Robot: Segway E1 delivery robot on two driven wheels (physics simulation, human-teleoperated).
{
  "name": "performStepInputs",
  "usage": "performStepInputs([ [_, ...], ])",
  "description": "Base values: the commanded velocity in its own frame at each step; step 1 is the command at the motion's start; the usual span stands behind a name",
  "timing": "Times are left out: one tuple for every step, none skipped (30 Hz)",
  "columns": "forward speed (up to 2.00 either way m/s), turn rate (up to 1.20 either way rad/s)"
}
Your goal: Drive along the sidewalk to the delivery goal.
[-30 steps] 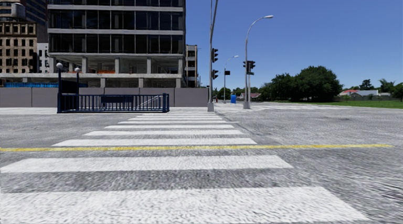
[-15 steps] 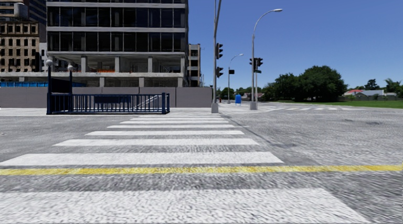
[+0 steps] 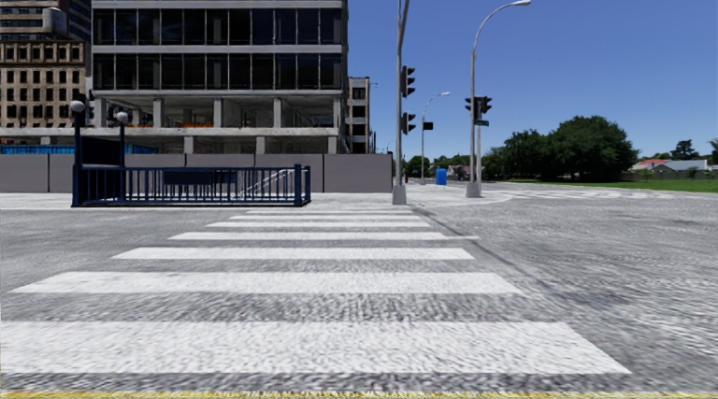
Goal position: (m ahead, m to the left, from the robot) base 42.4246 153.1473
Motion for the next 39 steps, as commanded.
performStepInputs([
  [2.00, 0.00],
  [2.00, 0.00],
  [2.00, 0.00],
  [2.00, 0.00],
  [2.00, 0.00],
  [2.00, 0.00],
  [2.00, 0.00],
  [2.00, 0.00],
  [2.00, 0.00],
  [2.00, 0.00],
  [2.00, 0.00],
  [2.00, 0.00],
  [2.00, 0.00],
  [2.00, 0.00],
  [2.00, 0.00],
  [2.00, 0.00],
  [2.00, 0.00],
  [2.00, 0.00],
  [2.00, 0.00],
  [2.00, 0.00],
  [2.00, 0.00],
  [2.00, 0.00],
  [2.00, 0.00],
  [2.00, 0.00],
  [2.00, 0.00],
  [2.00, 0.00],
  [2.00, 0.00],
  [2.00, 0.00],
  [2.00, 0.00],
  [2.00, 0.00],
  [2.00, 0.00],
  [2.00, 0.00],
  [2.00, 0.00],
  [2.00, 0.00],
  [2.00, 0.00],
  [2.00, 0.00],
  [2.00, 0.00],
  [2.00, 0.00],
  [2.00, 0.00],
])
